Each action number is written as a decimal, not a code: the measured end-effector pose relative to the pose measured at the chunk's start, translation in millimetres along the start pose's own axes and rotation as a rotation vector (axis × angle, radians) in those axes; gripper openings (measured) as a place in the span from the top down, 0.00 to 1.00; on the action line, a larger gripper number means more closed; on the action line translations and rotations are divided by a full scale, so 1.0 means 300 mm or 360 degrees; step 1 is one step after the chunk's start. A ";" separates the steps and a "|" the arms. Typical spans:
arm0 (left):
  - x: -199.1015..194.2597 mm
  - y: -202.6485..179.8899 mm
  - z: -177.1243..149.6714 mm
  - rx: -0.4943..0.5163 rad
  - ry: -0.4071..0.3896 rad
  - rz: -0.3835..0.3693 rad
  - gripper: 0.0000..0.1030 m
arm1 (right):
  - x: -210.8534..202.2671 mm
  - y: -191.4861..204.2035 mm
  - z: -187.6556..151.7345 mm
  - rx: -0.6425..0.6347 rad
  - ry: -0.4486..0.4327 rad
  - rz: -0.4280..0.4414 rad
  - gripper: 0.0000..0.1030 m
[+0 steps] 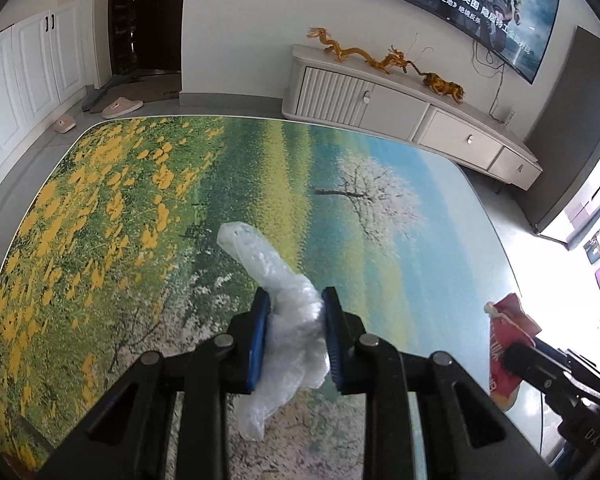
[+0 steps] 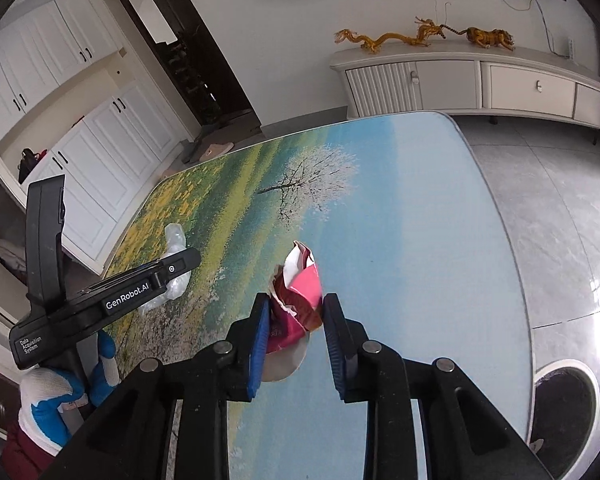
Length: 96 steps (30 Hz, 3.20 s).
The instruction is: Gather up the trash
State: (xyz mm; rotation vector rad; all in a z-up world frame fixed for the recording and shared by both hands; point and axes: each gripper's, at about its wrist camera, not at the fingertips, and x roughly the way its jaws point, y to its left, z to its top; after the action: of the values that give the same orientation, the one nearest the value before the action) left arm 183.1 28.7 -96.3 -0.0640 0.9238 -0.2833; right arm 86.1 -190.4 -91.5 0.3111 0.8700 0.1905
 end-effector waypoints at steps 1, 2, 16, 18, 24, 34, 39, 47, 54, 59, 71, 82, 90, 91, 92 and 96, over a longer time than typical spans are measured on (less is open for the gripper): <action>-0.023 -0.016 -0.014 0.0015 -0.0016 -0.0009 0.76 | -0.030 -0.009 -0.014 0.0003 -0.0022 -0.0008 0.75; -0.044 -0.031 -0.027 0.0031 -0.0032 -0.0021 0.76 | -0.054 -0.014 -0.028 0.0008 -0.0042 -0.0021 0.75; -0.297 -0.440 -0.152 0.0398 -0.0203 -0.0249 0.76 | -0.401 -0.253 -0.200 0.0232 -0.0303 -0.0288 0.75; -0.317 -0.510 -0.171 0.0460 -0.0213 -0.0289 0.76 | -0.442 -0.299 -0.224 0.0280 -0.0328 -0.0335 0.75; -0.338 -0.733 -0.244 0.0650 -0.0197 -0.0408 0.76 | -0.515 -0.453 -0.293 0.0460 -0.0349 -0.0444 0.75; -0.271 -1.037 -0.370 0.0912 -0.0127 -0.0452 0.76 | -0.555 -0.638 -0.391 0.0673 -0.0303 -0.0534 0.75; -0.208 -1.133 -0.415 0.0990 -0.0066 -0.0444 0.76 | -0.546 -0.721 -0.455 0.0771 -0.0270 -0.0546 0.75; -0.100 -1.257 -0.467 0.1066 0.0064 -0.0451 0.74 | -0.507 -0.833 -0.529 0.0880 -0.0181 -0.0569 0.75; -0.017 -1.332 -0.514 0.1097 0.0187 -0.0460 0.74 | -0.465 -0.898 -0.567 0.0938 -0.0114 -0.0565 0.73; 0.026 -1.375 -0.538 0.1109 0.0254 -0.0473 0.74 | -0.451 -0.939 -0.584 0.0968 -0.0087 -0.0602 0.71; 0.023 -1.382 -0.521 0.1088 0.0236 -0.0500 0.52 | -0.454 -0.967 -0.602 0.1001 -0.0057 -0.0668 0.55; -0.129 -1.230 -0.455 0.1019 -0.0001 -0.0376 0.43 | -0.503 -0.852 -0.547 0.0907 -0.0122 -0.0681 0.49; -0.264 -1.036 -0.387 0.0900 -0.0178 -0.0266 0.43 | -0.513 -0.687 -0.466 0.0720 -0.0176 -0.0642 0.44; -0.280 -1.004 -0.380 0.0880 -0.0201 -0.0248 0.43 | -0.512 -0.661 -0.456 0.0694 -0.0183 -0.0636 0.43; -0.292 -0.976 -0.377 0.0864 -0.0219 -0.0233 0.43 | -0.512 -0.635 -0.447 0.0666 -0.0190 -0.0628 0.42; -0.334 -0.859 -0.363 0.0795 -0.0267 -0.0176 0.43 | -0.506 -0.535 -0.423 0.0564 -0.0215 -0.0602 0.40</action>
State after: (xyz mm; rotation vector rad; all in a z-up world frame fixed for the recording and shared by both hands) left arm -15.4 -184.8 -38.9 0.3185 0.6630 -0.5951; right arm -101.8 -360.9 -114.2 0.4762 0.8106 -0.3363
